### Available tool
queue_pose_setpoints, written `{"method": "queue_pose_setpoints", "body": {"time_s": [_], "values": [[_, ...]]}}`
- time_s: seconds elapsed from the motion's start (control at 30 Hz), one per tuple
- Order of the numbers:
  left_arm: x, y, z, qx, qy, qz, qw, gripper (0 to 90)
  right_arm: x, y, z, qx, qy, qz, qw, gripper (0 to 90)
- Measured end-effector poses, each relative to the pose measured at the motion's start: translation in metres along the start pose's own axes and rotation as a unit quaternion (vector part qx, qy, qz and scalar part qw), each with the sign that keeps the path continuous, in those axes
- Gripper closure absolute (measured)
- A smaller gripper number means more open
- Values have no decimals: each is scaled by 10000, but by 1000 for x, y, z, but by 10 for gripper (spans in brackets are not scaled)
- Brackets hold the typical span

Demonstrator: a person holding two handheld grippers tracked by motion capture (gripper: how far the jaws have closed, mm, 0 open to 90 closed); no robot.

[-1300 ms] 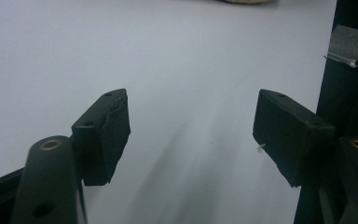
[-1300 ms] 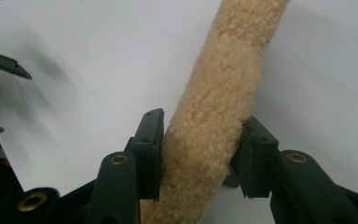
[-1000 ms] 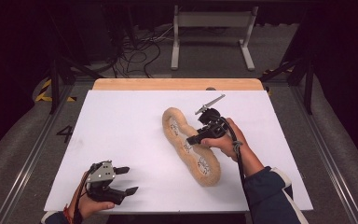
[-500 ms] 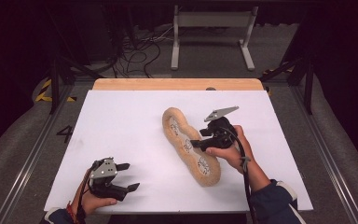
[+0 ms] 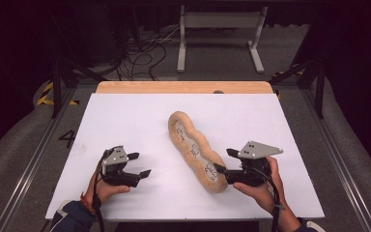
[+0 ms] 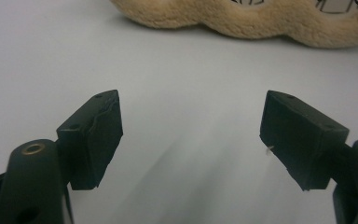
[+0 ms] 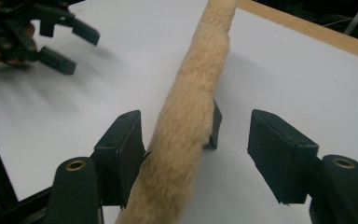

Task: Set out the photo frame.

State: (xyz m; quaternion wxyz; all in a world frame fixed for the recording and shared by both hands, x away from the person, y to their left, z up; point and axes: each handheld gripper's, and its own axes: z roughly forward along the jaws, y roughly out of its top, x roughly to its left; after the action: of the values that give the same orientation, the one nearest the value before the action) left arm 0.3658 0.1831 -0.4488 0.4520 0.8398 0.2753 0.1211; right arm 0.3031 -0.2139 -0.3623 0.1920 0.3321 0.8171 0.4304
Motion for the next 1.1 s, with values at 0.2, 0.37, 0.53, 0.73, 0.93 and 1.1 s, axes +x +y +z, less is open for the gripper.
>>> {"method": "queue_pose_setpoints", "body": {"time_s": [0.2, 0.37, 0.53, 0.73, 0.93, 1.1], "values": [[14, 21, 25, -9, 173, 13, 9998, 212, 8, -34, -2, 22, -26, 344, 9994, 345], [27, 31, 49, 26, 221, -157, 9996, 205, 19, -43, -2, -3, -83, 395, 9992, 370], [35, 38, 67, -23, 319, -258, 9992, 190, 27, -55, 13, 213, -90, 477, 9986, 408], [44, 49, 81, -156, 426, -406, 9981, 189, 25, -60, 24, 185, 157, 770, 9967, 568], [45, 60, 99, -169, 395, -400, 9983, 229, 24, -61, 20, 176, 176, 611, 9978, 624], [41, 67, 109, -182, 322, -280, 9989, 267, 10, -60, 15, 279, 343, 556, 9975, 634]]}}
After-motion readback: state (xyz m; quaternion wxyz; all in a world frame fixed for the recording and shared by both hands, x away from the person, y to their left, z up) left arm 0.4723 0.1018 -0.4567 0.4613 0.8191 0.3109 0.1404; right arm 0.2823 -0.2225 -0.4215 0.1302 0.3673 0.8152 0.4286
